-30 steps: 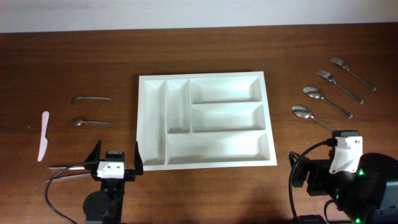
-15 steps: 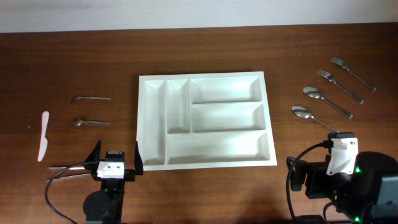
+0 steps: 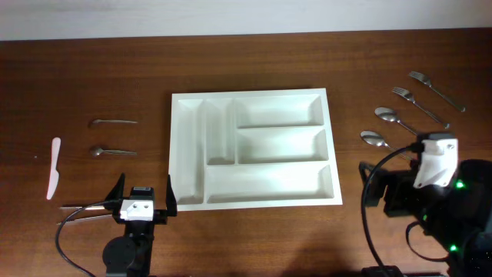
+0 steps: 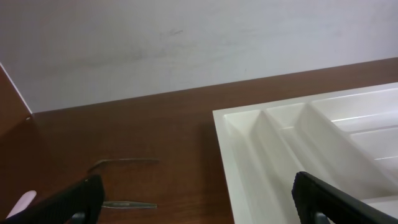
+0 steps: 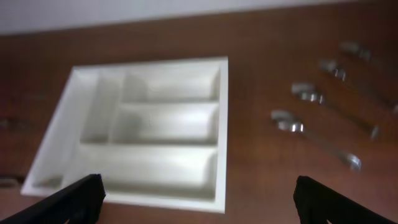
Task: Pack container
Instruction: 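Move the right gripper over the silver spoons on the right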
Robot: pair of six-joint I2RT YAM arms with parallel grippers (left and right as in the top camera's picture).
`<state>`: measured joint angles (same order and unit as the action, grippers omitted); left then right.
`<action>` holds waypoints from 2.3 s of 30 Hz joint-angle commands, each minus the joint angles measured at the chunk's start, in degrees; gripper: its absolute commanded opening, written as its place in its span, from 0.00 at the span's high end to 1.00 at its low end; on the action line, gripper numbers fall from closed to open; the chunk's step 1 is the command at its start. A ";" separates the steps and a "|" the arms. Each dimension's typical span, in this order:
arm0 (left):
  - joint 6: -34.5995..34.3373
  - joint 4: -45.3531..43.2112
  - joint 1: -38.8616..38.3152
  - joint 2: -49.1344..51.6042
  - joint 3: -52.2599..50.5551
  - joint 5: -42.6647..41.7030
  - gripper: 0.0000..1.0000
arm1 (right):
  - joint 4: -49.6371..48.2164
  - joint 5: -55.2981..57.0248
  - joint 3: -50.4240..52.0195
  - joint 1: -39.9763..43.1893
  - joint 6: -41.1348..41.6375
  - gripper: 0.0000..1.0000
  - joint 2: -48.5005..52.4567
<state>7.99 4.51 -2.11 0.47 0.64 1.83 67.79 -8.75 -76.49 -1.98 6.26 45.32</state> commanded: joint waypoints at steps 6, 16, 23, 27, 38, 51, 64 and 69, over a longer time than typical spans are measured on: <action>0.68 0.26 0.31 -0.07 -0.13 -0.61 0.01 | -0.39 -0.57 -1.75 -0.52 0.02 0.01 1.22; 0.66 0.26 0.31 -0.07 -0.13 -0.68 0.01 | 0.85 -0.50 -1.75 -0.52 0.24 0.01 1.81; 0.68 0.28 0.31 -0.07 -0.13 -0.66 0.01 | 14.08 9.49 -9.31 -0.52 1.75 0.01 10.08; 0.68 0.26 0.31 -0.07 -0.13 -0.63 0.01 | 23.17 11.63 -19.98 -0.52 -2.43 0.01 18.38; 0.68 0.26 0.31 -0.07 -0.13 -0.61 0.01 | 28.85 18.75 -29.70 -0.63 -11.80 0.01 27.52; 0.68 0.28 0.31 -0.07 -0.13 -0.61 0.01 | 28.17 17.90 -29.53 -0.61 -18.53 0.01 32.02; 0.70 0.24 0.31 -0.07 -0.13 -0.48 0.01 | 26.45 15.17 -29.53 2.14 -37.38 0.01 43.04; 0.72 0.20 0.31 -0.07 -0.13 0.76 0.01 | 25.35 15.30 -29.53 9.38 -37.35 0.01 49.16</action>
<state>7.99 4.49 -2.11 0.47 0.64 1.93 93.62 6.02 -105.03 3.62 -29.21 91.48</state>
